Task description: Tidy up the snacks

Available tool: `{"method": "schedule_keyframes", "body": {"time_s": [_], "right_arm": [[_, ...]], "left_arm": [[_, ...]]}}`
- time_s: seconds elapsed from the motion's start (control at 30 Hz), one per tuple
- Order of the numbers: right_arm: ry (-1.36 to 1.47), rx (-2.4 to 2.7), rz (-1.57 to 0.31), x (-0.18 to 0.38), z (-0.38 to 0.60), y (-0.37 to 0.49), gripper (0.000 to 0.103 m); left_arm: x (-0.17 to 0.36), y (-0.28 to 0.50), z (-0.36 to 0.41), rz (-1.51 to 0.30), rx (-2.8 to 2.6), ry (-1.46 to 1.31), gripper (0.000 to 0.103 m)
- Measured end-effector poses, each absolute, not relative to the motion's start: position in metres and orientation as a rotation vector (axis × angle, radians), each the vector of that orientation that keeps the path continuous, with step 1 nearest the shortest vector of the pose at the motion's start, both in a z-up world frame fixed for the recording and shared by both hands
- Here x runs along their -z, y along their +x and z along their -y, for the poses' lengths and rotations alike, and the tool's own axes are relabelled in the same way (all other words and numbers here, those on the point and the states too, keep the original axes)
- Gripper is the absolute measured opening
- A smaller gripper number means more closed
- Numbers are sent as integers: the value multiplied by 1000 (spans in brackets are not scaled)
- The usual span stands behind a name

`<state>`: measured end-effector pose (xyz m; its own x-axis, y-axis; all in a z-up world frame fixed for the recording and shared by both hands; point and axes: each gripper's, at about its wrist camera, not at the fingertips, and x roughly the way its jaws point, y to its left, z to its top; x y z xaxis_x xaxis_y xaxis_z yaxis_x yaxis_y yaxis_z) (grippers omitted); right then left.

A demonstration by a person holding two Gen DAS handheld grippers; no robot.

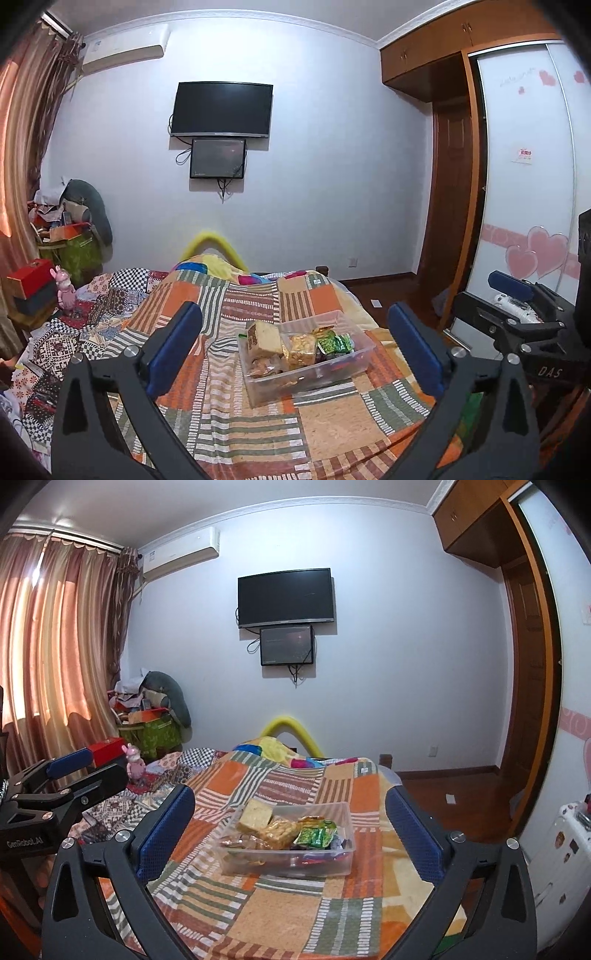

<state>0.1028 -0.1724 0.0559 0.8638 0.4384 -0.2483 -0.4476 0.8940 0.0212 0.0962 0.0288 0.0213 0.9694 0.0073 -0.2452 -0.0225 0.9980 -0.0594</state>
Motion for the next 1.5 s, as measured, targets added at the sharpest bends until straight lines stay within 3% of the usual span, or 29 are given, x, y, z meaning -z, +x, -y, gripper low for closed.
{"method": "schedule_keyframes", "body": {"time_s": [1.5], "right_arm": [[-31,-453,-236,-58,173,98,103]], "left_arm": [[-19,98,-18,-269,-2,-65,103]]}}
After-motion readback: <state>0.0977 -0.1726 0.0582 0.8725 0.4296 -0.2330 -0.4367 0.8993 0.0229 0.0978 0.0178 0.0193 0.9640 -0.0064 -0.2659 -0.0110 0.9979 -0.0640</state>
